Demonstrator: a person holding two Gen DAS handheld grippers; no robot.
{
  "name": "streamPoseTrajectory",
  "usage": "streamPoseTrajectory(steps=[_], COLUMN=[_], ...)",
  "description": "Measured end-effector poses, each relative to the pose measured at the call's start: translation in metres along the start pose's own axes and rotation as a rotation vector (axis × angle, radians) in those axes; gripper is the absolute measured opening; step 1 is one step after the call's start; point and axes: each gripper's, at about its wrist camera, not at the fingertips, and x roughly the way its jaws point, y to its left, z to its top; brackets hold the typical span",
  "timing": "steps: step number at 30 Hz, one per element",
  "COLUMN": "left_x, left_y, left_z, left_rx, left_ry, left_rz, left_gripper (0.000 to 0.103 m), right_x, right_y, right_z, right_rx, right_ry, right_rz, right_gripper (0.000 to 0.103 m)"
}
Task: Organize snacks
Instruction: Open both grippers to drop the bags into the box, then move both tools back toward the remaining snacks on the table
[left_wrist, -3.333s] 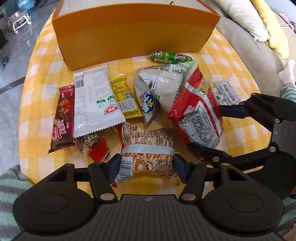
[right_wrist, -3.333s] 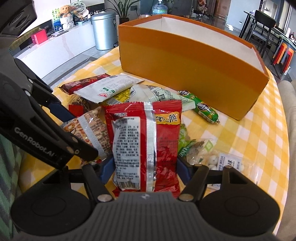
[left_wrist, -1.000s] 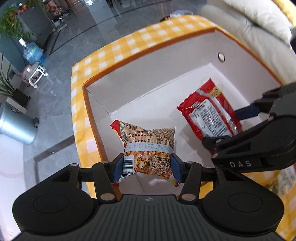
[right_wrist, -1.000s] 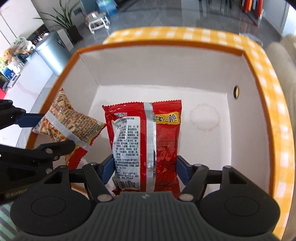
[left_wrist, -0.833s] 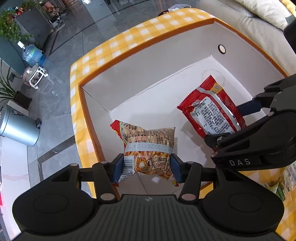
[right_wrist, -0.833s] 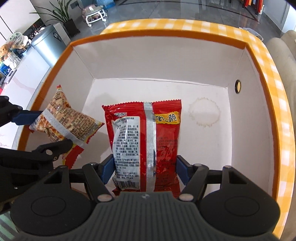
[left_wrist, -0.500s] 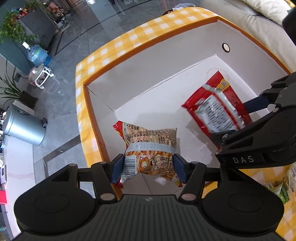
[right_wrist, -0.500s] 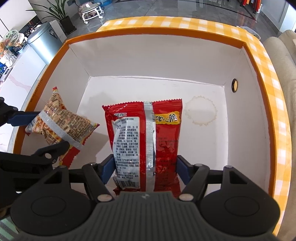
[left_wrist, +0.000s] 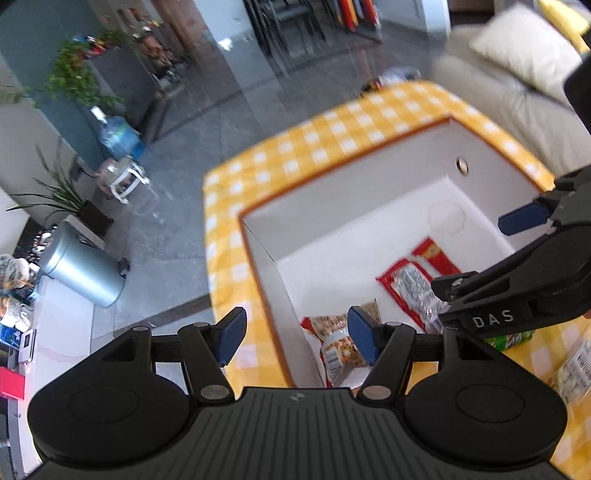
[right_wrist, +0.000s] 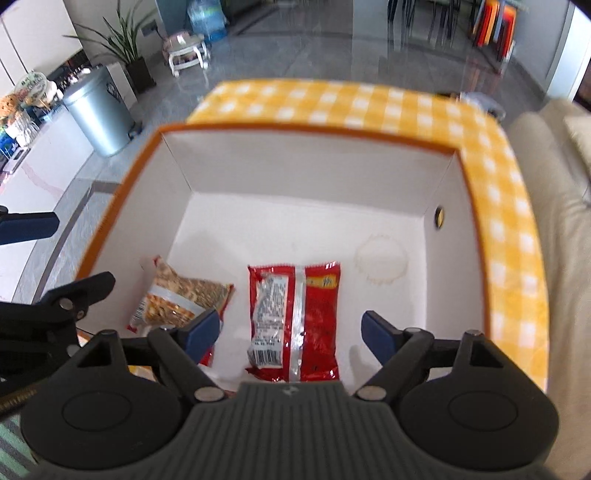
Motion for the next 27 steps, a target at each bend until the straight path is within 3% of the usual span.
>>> streamPoseTrajectory(steps=[5, 13, 18, 22, 27], left_x=[-0.034, -0.08, -0.097, -0.107, -0.115], left_y=[0.01, 0.017, 0.016, 0.01, 0.002], left_z=[-0.013, -0.043, -0.067, -0.088, -0.114], left_rx=[-0.086, -0.231, -0.28, -0.29, -0.32], left_ry=[-0.106, -0.225, -0.242, -0.237, -0.207], left_rz=[0.016, -0.046, -0.062, -0.053, -0.097], left_gripper=[0.074, 0.074, 0.074, 0.074, 0.074], right_x=[-0.039, -0.101, -0.128, -0.142, -0.154], right_y=[0.004, 0.009, 0.016, 0.023, 0.027], right_z=[-0.01, -0.049, -0.084, -0.115, -0.155], right_rx=[-0.007, 0.04, 0.048, 0.033, 0.013], right_ry=[-0.101, -0.255, -0.292, -0.3, -0.312], right_rz=[-0.019, -0.004, 0.041, 0.017, -0.017], right_gripper=[0.084, 0.085, 0.085, 0.089, 0.09])
